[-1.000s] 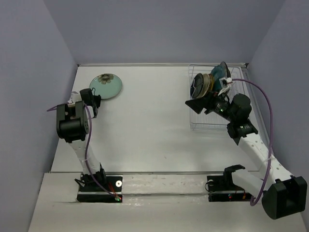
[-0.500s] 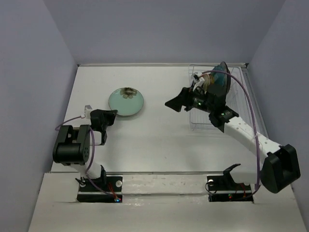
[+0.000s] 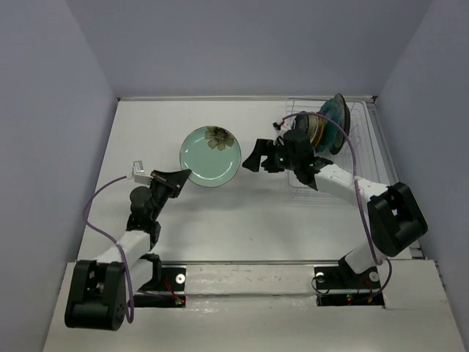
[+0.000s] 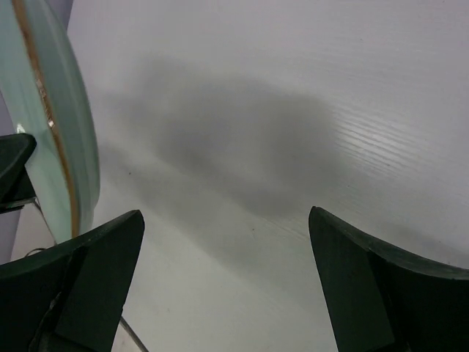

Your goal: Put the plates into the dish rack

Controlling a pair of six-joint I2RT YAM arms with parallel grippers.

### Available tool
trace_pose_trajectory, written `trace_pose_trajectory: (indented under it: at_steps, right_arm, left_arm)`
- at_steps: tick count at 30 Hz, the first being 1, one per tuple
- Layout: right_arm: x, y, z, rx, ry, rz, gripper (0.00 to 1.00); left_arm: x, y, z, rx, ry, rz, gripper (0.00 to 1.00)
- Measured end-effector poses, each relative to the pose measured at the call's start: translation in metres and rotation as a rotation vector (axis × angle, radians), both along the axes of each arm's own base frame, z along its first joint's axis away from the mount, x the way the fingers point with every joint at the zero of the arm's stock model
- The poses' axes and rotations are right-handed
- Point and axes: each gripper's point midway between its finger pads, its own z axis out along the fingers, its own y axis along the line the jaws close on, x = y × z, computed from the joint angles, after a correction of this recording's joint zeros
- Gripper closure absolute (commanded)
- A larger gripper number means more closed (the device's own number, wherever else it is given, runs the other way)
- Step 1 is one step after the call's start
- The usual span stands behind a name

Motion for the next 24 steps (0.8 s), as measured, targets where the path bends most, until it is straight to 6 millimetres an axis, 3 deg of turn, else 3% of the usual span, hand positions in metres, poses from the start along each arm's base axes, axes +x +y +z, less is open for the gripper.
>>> trace_pose_trajectory:
  at_steps: [9, 15, 24]
  right_arm:
    - [-0.027, 0.017, 0.006, 0.064, -0.014, 0.127, 0.0]
    - [-0.063, -0.003, 0.02, 0.06, -0.083, 0.169, 0.0]
    - [-0.093, -0.022, 0.068, 0.079, -0.264, 0.212, 0.0]
  left_arm:
    - [-0.029, -0.012, 0.018, 0.025, -0.061, -0.076, 0.94]
    - [-0.034, -0.01, 0.014, 0.057, -0.045, -0.076, 0.94]
    - [-0.035, -0.017, 0.008, 0.09, -0.018, -0.126, 0.94]
